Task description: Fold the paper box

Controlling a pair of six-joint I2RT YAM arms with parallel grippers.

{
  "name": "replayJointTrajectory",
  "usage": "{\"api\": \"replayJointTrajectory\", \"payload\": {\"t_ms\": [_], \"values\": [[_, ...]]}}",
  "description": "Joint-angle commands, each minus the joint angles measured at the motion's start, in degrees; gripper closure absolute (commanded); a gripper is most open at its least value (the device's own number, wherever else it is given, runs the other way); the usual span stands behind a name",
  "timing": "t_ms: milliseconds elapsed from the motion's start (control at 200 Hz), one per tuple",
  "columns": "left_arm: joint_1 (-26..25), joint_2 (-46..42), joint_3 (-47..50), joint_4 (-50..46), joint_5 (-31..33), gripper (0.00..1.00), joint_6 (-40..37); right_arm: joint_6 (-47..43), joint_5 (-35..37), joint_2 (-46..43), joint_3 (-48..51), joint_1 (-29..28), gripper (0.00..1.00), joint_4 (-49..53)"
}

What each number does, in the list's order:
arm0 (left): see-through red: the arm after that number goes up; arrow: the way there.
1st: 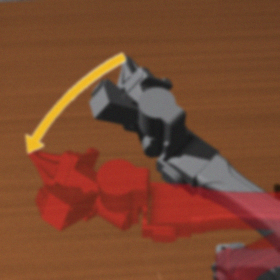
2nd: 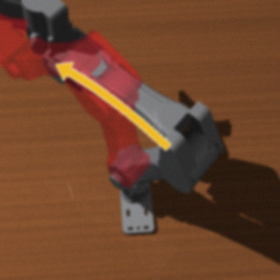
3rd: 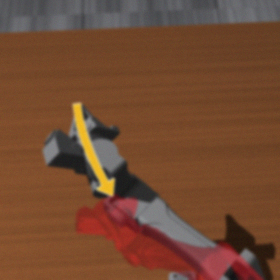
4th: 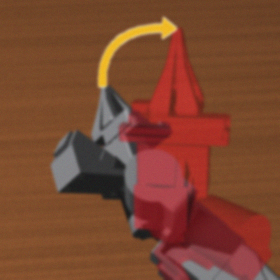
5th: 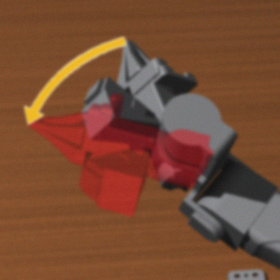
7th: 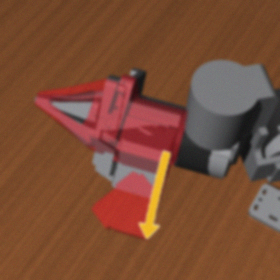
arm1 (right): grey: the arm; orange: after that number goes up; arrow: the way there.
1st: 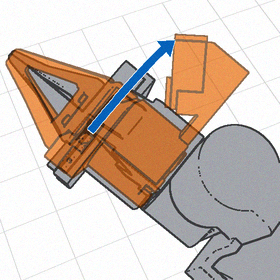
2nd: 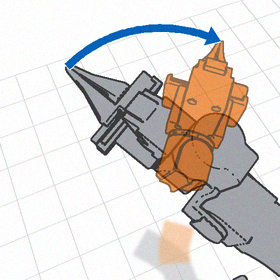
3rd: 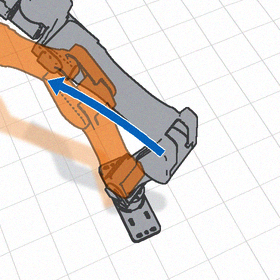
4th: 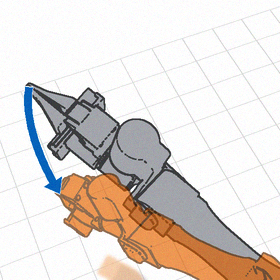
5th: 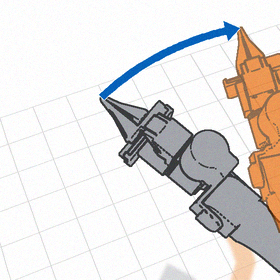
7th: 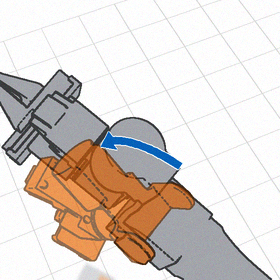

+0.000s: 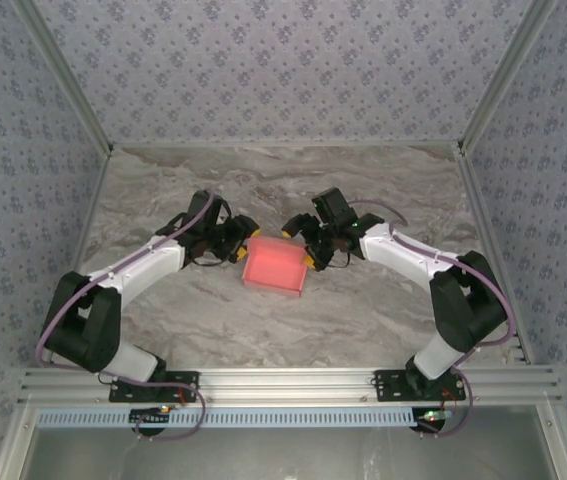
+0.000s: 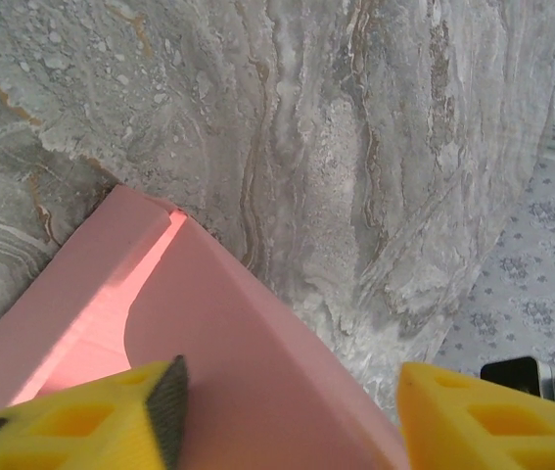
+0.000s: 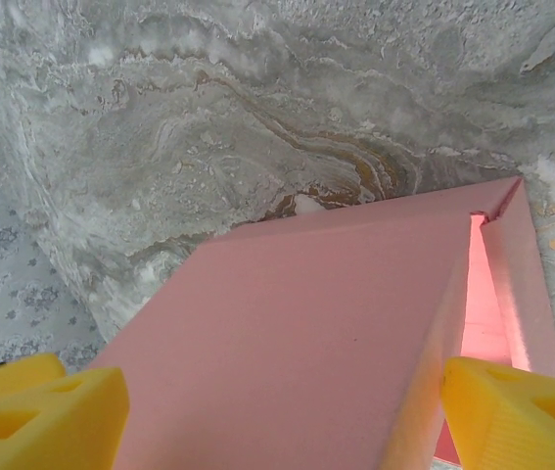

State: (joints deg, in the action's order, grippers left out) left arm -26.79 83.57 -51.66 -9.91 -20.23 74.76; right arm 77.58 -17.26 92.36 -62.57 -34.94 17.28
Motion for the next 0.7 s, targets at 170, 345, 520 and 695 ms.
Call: {"api": "replayJointTrajectory", "payload": {"t_ms": [170, 345, 520, 695], "values": [[-1.13, -4.17, 6.36, 1.74, -1.33, 0.61, 2.77, -8.29, 6.04, -0.11, -1.72, -2.22, 0.15, 7.58], [-1.43, -5.46, 9.87, 2.09, 0.38, 0.65, 2.85, -9.08, 7.52, -0.63, 1.74, -2.61, 0.17, 7.14], [-2.75, -4.45, 10.60, 3.00, -0.57, 0.70, 4.55, -8.11, 7.17, -0.07, 3.30, -2.70, 0.17, 5.06], [-4.65, -3.69, 8.77, 2.83, -1.39, 0.73, 5.29, -8.30, 6.97, 0.61, 3.33, -2.77, 0.18, 4.36]]}}
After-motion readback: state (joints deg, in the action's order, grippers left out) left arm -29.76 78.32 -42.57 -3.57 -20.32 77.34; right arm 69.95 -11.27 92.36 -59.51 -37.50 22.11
